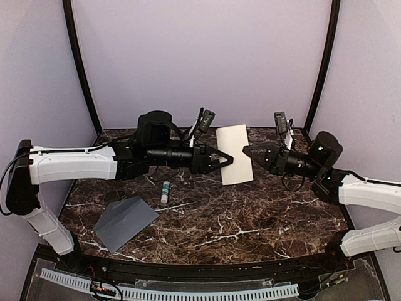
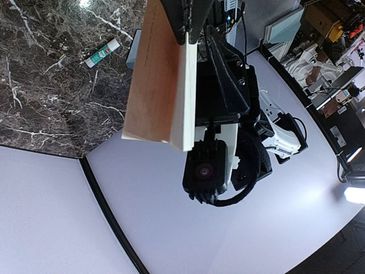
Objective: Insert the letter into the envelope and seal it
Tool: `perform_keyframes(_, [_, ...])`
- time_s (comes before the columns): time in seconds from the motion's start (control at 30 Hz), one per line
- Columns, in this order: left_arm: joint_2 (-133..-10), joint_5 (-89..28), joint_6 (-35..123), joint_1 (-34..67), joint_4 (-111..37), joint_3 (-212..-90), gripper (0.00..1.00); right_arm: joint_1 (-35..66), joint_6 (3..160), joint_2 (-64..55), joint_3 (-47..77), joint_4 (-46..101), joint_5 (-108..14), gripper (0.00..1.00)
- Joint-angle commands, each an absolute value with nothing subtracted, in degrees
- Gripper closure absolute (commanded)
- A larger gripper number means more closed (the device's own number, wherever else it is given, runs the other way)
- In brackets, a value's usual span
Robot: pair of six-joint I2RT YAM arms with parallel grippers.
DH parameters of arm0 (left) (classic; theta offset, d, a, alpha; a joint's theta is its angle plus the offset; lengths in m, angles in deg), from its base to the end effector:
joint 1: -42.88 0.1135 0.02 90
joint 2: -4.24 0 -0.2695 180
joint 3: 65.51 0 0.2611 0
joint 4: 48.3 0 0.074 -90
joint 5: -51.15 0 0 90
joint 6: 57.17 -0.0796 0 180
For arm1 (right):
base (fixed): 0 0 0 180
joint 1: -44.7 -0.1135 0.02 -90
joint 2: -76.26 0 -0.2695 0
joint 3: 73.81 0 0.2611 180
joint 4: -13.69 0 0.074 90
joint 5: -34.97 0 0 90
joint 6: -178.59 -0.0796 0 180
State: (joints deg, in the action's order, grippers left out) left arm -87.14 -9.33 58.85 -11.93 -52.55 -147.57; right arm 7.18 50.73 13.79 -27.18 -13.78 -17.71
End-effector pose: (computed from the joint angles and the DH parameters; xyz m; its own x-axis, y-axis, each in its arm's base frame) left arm 0.2139 -0.3714 0.3280 -0.4818 0.0209 -0.8760 0.8709 0.1219 -0.4761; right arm 0.1936 0.2095 0.3089 -0.4601 0.2621 -0.8483 -0.8524 0.1371 0.5046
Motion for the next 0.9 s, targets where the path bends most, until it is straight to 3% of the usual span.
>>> perform_keyframes(0.0, [-87.13, -6.82, 58.33, -12.49, -55.01, -149.42, 0.66, 6.90, 51.07, 13.21, -28.03, -16.97, -18.06, 1.00])
perform_keyframes(0.4, [-85.11, -7.39, 57.97, -12.61, -56.46, -147.72, 0.85, 6.94, 52.57, 13.10, -29.33, -16.62, -21.01, 1.00])
perform_keyframes(0.67, [-85.25, -8.35, 57.02, -12.76, -53.87, -148.21, 0.86, 7.00, 53.42, 13.33, -29.22, -16.36, -21.46, 1.00])
perform_keyframes(0.7, [-85.17, -8.79, 56.88, -12.83, -53.41, -148.22, 0.88, 6.99, 53.58, 13.38, -29.15, -16.28, -21.46, 1.00])
perform_keyframes(0.73, [-85.20, -8.92, 56.59, -12.88, -53.18, -148.23, 0.97, 6.99, 53.70, 13.43, -29.14, -16.27, -21.39, 1.00])
perform_keyframes(0.87, [-84.88, -9.31, 55.84, -12.98, -52.35, -148.23, 1.00, 7.00, 54.40, 13.72, -28.87, -15.21, -20.51, 0.99])
